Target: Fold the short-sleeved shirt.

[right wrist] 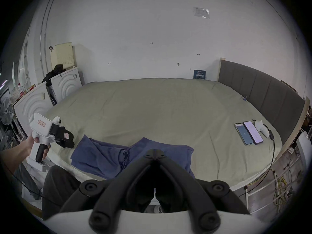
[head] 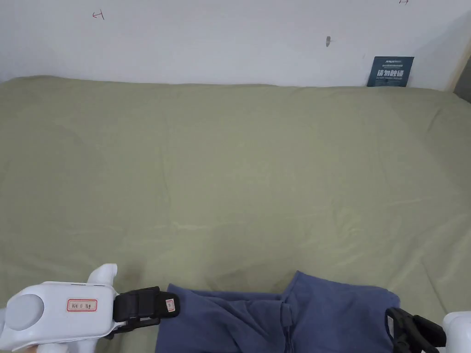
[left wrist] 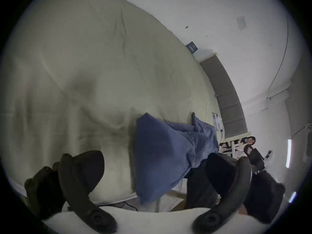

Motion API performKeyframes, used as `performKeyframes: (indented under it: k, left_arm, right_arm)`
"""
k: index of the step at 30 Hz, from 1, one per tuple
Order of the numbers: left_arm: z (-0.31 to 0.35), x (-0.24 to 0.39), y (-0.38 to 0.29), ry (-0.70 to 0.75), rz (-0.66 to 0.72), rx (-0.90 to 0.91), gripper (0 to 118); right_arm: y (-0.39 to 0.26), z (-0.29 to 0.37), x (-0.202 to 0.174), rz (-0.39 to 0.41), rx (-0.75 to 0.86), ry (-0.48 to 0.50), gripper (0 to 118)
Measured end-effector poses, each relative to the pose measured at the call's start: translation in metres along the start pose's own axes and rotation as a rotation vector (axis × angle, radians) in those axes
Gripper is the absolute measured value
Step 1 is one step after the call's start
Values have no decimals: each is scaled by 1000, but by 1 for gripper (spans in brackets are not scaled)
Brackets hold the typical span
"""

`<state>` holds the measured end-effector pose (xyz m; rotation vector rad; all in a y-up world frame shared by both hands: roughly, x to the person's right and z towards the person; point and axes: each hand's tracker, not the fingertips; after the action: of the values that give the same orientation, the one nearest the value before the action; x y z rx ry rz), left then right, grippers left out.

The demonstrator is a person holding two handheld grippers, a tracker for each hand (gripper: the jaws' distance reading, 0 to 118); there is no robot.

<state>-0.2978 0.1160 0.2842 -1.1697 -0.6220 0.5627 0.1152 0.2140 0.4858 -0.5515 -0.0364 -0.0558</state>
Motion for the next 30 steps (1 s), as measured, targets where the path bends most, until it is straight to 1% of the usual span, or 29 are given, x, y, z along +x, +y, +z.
performKeyframes:
  k: [5, 7, 8, 9, 10, 11, 12, 14, 16, 18, 20, 22, 24, 26, 28, 30]
  left_arm:
    - [-38, -14, 4, -169, 68, -82, 118]
    - [-45, -10, 5, -154, 68, -70, 118]
    - [-45, -7, 6, -170, 56, -86, 106]
    - [-43, -4, 6, -179, 61, -83, 57]
    - [-45, 0, 5, -85, 37, -64, 8]
    - [-44, 4, -1, -30, 38, -37, 9]
    - [-45, 0, 2, -73, 48, -92, 9]
    - [-38, -2, 1, -71, 78, -59, 9]
    - [-23, -9, 9, -35, 99, 2, 9]
    - [-3, -12, 11, -42, 136, 45, 9]
    - [22, -14, 11, 25, 123, 85, 9]
    - [51, -21, 10, 74, 147, 134, 9]
    - [84, -18, 1, 199, 188, 240, 9]
    - [110, -12, -3, 347, 226, 299, 9]
    - [121, 13, -15, 366, 172, 292, 9]
    - [119, 37, -23, 356, 157, 272, 9]
  right_arm:
    - [-3, -1, 0, 6, -15, -15, 0]
    - [-4, -1, 0, 9, -24, -17, 0]
    - [-5, -1, 1, 6, -26, -19, 0]
    - [-5, -1, 1, 4, -27, -20, 0]
    - [-5, -1, 1, 2, -30, -18, 0]
    - [-6, -1, 1, 2, -30, -16, 0]
    - [-6, -2, 2, 1, -30, -15, 0]
    - [-5, -1, 1, 1, -28, -9, 0]
    - [-3, -1, 1, 1, -21, -3, 0]
    - [-1, -2, 1, 2, -18, 6, 0]
    - [1, -3, 0, 10, -12, 18, 0]
    - [2, -5, -2, 14, -7, 37, 0]
    - [3, -5, -4, 18, -2, 52, 0]
    - [4, -6, -5, 20, 6, 68, 0]
    - [4, -6, -7, 24, 5, 86, 0]
    - [4, -6, -9, 28, 8, 92, 0]
